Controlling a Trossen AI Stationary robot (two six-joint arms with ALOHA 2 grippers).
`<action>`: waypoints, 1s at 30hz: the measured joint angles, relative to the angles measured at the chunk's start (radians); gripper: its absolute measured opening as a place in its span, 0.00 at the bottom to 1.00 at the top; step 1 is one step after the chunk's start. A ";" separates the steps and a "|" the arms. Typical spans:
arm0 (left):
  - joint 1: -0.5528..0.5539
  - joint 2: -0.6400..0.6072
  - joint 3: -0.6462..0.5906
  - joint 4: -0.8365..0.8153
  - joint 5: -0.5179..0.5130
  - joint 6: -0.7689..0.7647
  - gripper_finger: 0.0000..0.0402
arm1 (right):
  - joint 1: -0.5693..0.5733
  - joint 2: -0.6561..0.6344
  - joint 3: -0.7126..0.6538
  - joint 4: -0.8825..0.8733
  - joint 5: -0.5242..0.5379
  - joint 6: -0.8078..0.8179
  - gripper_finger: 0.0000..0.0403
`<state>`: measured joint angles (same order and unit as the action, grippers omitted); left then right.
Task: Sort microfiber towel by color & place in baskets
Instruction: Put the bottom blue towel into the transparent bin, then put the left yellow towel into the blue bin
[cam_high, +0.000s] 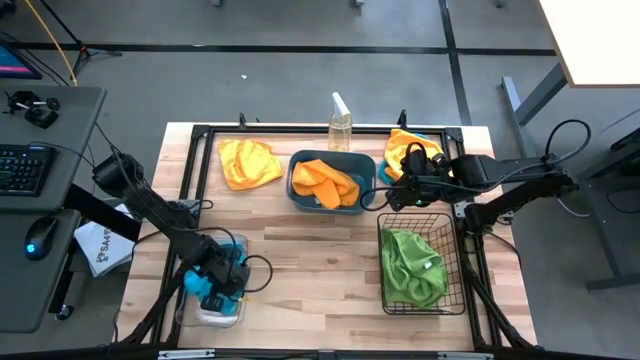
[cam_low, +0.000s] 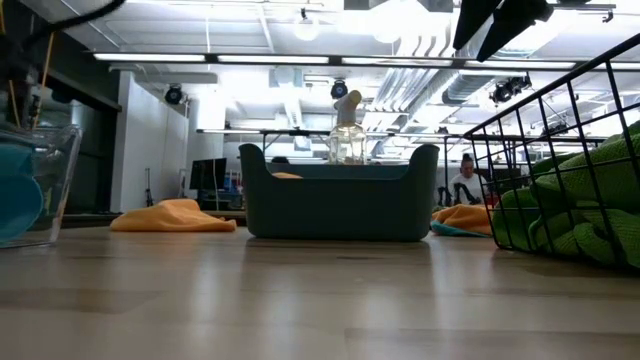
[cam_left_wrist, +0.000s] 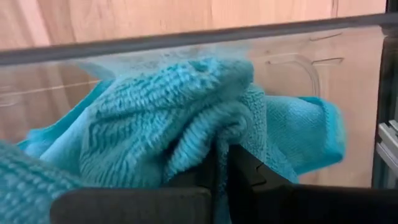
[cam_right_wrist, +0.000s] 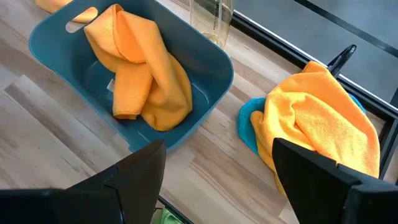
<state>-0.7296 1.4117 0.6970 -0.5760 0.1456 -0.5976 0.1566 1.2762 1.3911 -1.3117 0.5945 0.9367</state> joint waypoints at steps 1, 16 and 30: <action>0.003 0.000 -0.018 0.029 0.005 0.000 0.01 | 0.000 0.000 0.000 0.000 0.000 0.000 0.72; 0.067 -0.068 0.039 -0.048 0.096 -0.131 0.18 | 0.000 0.000 0.000 0.001 0.000 0.004 0.72; 0.190 -0.224 0.292 -0.403 0.175 -0.037 0.59 | 0.000 0.000 0.000 0.001 -0.001 0.000 0.72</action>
<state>-0.5394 1.1872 0.9888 -0.9794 0.3208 -0.6343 0.1566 1.2762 1.3911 -1.3106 0.5931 0.9371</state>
